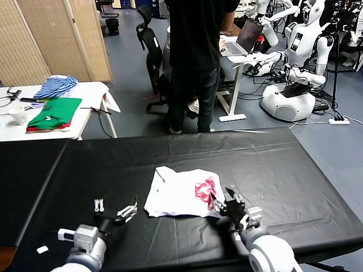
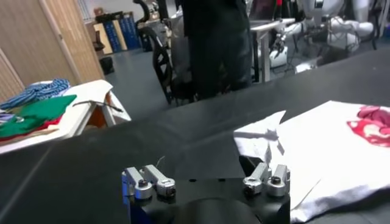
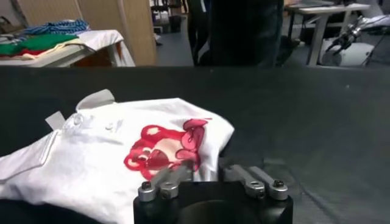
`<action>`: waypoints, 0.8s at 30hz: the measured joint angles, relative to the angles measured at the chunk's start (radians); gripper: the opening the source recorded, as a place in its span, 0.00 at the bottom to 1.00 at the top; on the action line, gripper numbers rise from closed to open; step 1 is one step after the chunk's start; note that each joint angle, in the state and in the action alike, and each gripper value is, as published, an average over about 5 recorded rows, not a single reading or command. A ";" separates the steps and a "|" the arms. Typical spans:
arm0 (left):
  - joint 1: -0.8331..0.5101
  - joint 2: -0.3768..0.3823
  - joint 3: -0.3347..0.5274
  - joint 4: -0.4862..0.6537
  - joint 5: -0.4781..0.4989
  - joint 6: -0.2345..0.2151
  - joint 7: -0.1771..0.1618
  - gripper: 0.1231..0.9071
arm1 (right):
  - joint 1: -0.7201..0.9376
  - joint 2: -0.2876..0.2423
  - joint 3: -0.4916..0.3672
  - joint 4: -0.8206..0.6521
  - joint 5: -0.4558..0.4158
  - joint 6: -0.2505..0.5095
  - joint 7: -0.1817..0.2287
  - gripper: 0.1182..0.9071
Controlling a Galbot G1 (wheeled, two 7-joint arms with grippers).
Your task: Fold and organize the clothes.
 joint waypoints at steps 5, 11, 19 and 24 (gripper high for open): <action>0.071 -0.033 -0.013 0.037 0.077 -0.211 0.060 1.00 | -0.109 0.027 0.034 0.053 -0.054 0.158 -0.025 1.00; 0.149 -0.068 -0.028 0.127 0.155 -0.516 0.128 1.00 | -0.239 0.090 0.073 0.061 -0.063 0.347 -0.018 1.00; 0.216 -0.135 -0.062 0.170 0.157 -0.672 0.133 1.00 | -0.353 0.158 0.108 0.077 -0.063 0.442 -0.059 1.00; 0.243 -0.167 -0.057 0.162 0.151 -0.699 0.140 1.00 | -0.377 0.177 0.105 0.086 -0.063 0.455 -0.060 1.00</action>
